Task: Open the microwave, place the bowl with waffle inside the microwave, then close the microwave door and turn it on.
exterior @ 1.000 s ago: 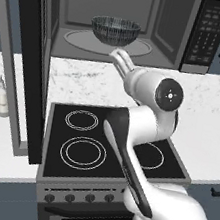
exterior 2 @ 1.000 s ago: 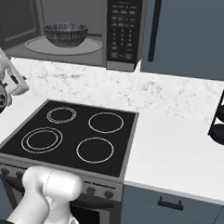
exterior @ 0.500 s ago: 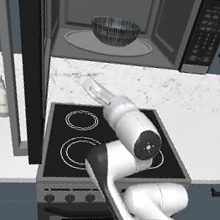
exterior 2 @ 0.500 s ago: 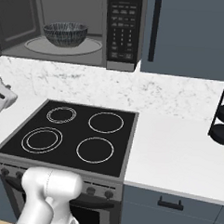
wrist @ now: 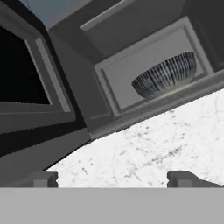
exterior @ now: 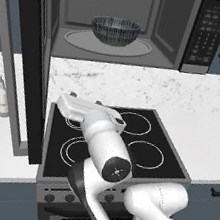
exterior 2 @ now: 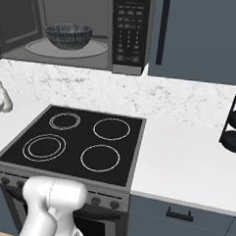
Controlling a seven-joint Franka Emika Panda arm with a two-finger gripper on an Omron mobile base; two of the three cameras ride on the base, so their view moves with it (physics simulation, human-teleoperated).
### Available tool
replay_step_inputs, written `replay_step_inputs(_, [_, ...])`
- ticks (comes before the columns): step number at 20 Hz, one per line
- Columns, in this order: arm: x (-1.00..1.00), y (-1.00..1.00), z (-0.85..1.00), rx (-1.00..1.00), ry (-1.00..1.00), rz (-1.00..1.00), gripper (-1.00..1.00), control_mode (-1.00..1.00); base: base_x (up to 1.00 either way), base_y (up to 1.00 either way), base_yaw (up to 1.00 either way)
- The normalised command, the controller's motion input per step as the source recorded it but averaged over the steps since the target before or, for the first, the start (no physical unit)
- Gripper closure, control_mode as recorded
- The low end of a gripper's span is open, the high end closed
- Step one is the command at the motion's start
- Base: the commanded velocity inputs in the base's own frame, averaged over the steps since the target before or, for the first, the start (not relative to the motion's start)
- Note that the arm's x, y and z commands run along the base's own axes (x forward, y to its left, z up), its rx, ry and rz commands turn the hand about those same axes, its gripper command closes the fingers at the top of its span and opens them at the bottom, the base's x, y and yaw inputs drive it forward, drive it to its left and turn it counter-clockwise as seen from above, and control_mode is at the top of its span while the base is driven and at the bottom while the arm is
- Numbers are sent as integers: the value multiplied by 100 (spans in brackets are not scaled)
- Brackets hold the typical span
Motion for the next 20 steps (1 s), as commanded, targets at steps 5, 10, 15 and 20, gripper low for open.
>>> replay_step_inputs(5, [-2,39,-13,-22,-7,-6,-100,-100,0,0,0])
replay_step_inputs(10, [-7,66,-1,-9,-9,0,-100,-100,0,0,0])
replay_step_inputs(15, [-6,25,-13,-10,-15,0,-100,-100,0,0,0])
replay_step_inputs(20, [-5,74,-4,-12,-18,-9,-100,-100,0,0,0])
